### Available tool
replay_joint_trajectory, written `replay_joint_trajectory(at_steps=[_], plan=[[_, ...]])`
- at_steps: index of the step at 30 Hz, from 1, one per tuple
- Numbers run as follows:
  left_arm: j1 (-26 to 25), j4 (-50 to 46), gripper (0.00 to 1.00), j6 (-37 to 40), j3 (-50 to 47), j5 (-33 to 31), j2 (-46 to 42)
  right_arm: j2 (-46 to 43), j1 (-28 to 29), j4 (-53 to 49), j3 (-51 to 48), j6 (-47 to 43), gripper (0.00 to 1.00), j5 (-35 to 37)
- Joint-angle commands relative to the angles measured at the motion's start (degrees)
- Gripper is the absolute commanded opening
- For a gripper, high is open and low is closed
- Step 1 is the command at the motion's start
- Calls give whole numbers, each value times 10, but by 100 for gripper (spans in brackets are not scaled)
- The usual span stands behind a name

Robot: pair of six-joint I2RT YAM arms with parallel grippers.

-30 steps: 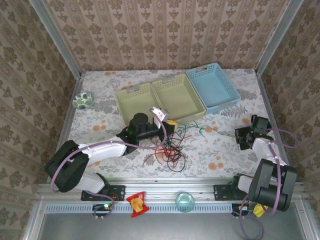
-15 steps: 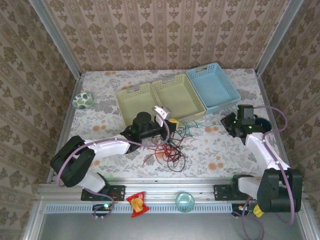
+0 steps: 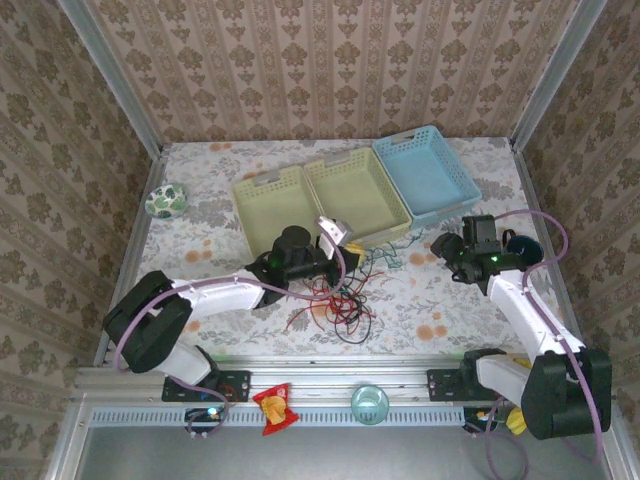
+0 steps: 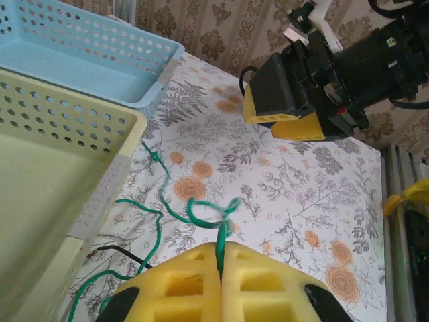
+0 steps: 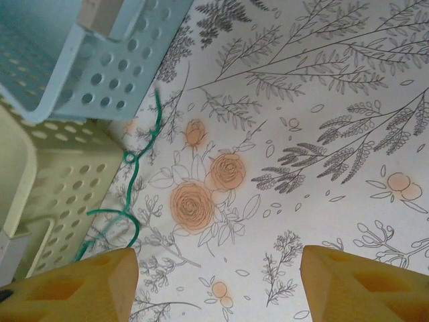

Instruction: Untangle the cables

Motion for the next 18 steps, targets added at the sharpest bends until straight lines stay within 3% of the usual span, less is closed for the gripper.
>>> replay_joint_trajectory(at_steps=[1,7,18], plan=[[-9,-16,0,18,16,10,21,9,22,-9,15,-38,66,-28],[-22,-17,0,23,22,10,41,77,60,64,28,-29,65,-193],[-38,-55,0,46,28,10,39,201,80,93,59,6,61,-221]])
